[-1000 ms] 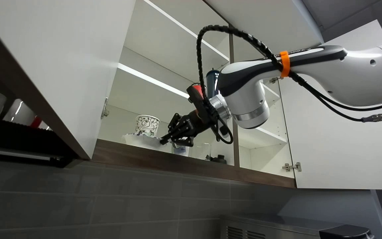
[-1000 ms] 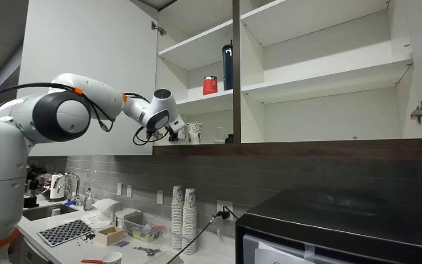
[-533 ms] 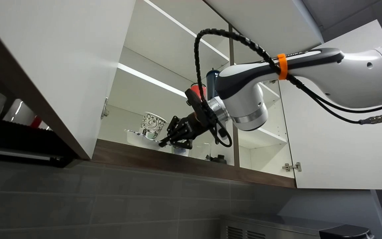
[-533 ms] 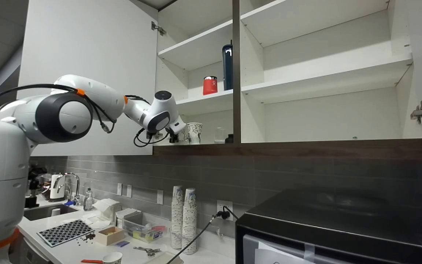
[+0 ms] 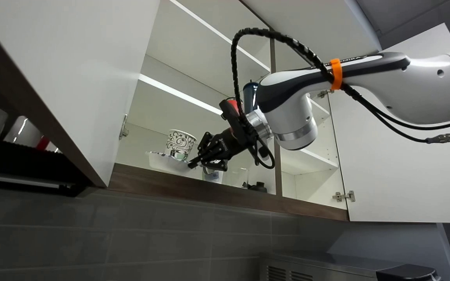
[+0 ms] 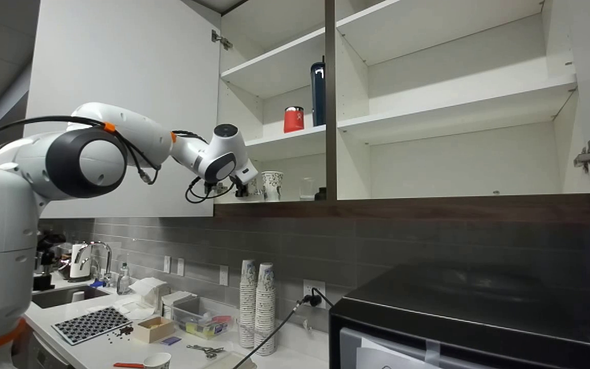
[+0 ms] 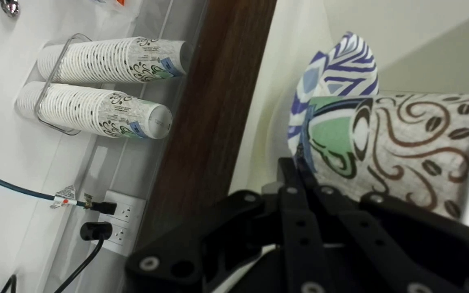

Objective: Move the plate with the cup to the counter

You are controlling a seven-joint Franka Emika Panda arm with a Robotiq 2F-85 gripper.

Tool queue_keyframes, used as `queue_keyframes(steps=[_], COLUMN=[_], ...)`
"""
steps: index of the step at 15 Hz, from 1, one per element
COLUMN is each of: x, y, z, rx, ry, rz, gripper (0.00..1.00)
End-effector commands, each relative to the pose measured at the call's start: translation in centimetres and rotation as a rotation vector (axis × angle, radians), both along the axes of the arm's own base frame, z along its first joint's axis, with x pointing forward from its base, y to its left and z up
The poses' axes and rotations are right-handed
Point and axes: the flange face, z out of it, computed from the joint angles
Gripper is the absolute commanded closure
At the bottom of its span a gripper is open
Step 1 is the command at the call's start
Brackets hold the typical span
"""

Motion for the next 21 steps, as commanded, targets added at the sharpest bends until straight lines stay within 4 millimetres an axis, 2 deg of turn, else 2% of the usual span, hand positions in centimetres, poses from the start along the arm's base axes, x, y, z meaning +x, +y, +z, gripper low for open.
queue_keyframes(steps=[1, 5, 11, 15, 21], x=[-2.3, -4.7, -8.9, -11.6, -14.7], y=[0.2, -0.2, -1.1, -1.5, -2.0], z=[1.2, 2.4, 2.8, 1.6, -2.2], rx=[-0.024, -0.053, -0.069, -0.107, -0.195], ry=[0.006, 0.024, 0.09, 0.107, 0.137], rz=[0.007, 0.038, 0.116, 0.172, 0.246], gripper=[1.0, 1.0, 1.0, 1.0, 1.0])
